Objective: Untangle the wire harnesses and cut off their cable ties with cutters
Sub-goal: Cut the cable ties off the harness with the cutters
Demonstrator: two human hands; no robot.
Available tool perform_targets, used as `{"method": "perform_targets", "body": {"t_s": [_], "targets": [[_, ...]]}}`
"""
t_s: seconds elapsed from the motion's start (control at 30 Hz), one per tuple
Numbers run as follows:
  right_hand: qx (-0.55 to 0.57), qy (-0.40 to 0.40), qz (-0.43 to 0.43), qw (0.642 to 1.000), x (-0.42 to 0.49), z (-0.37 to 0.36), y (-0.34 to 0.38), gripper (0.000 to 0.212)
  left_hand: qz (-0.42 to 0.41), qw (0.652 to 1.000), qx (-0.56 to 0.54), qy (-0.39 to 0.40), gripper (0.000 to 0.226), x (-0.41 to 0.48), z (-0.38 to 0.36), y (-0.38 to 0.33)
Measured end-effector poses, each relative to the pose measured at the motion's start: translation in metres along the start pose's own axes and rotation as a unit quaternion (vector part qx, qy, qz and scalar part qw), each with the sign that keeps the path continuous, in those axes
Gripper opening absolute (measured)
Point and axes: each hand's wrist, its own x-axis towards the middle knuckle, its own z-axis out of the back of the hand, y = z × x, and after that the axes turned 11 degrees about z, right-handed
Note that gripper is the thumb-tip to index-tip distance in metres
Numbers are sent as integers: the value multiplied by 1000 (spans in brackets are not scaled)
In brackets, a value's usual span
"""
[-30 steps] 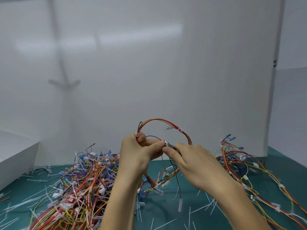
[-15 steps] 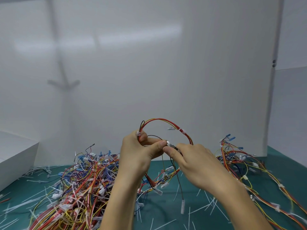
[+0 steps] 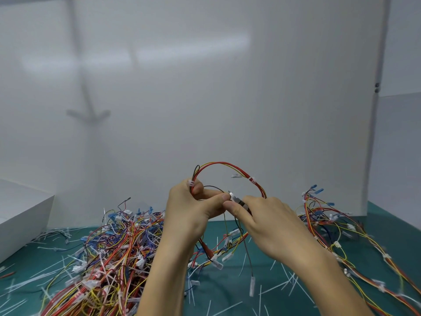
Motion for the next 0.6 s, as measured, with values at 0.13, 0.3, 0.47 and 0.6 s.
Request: {"method": "perform_targets", "body": {"t_s": [0.13,0.3,0.47,0.6], "targets": [[-1,7,-11,1000,0,1,-1,61,-4,1000,16,-1,42,0,0,0],[-3,15,-28,999,0,2,1,58,-5,999,35,-8,44,2,1,2],[3,34,-27,999,1,3,3,54,-3,999,38,-1,45,4,3,4],[11,42,-29,999,1,4,3,54,-4,999,52,-5,45,4,3,5]]}}
